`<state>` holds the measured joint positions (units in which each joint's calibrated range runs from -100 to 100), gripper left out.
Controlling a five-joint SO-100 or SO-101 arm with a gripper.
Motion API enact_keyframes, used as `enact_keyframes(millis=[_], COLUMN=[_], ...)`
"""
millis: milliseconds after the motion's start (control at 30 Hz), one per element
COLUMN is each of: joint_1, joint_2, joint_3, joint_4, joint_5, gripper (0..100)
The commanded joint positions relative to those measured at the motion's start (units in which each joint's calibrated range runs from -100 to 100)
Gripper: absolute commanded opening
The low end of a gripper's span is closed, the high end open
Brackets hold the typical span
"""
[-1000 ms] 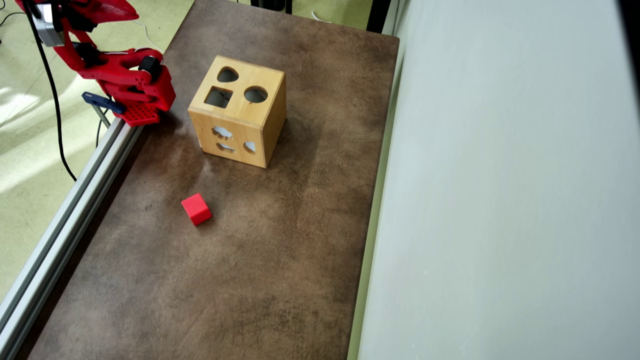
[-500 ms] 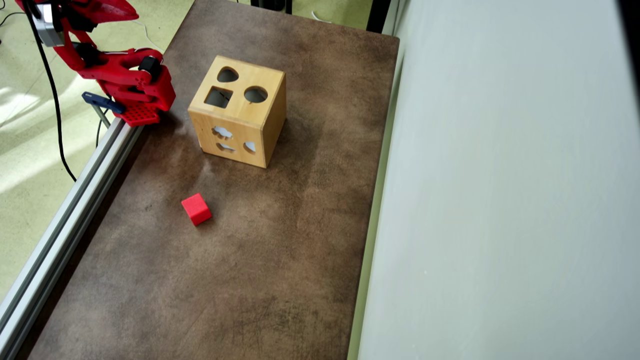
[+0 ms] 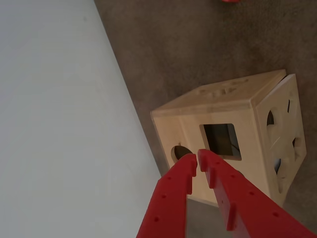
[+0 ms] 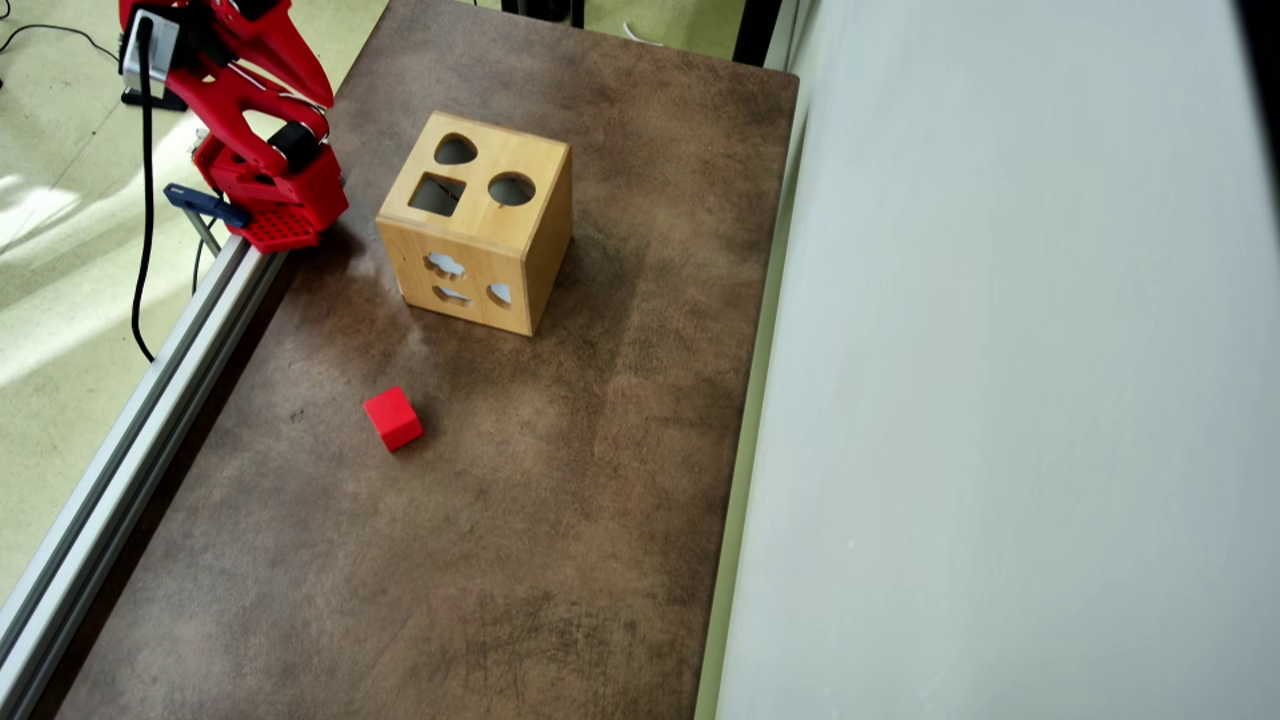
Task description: Pick and place the red cube on the square hole
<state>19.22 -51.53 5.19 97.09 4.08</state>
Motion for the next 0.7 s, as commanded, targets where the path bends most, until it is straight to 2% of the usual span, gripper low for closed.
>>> enact_keyframes(millis=[0, 200, 367, 500, 667], joint_1=[4.6, 11.8, 15.4, 16.4, 16.1], joint_2=[9.0, 18.7, 24.6, 28.6, 31.5], joint_3=[-6.6, -11.1, -11.3, -11.3, -11.3], joint_4=[0.4, 0.4, 0.4, 0.3, 0.3], joint_5=[3.3, 6.9, 13.8, 18.4, 21.5], gripper=[2, 2, 2, 2, 2])
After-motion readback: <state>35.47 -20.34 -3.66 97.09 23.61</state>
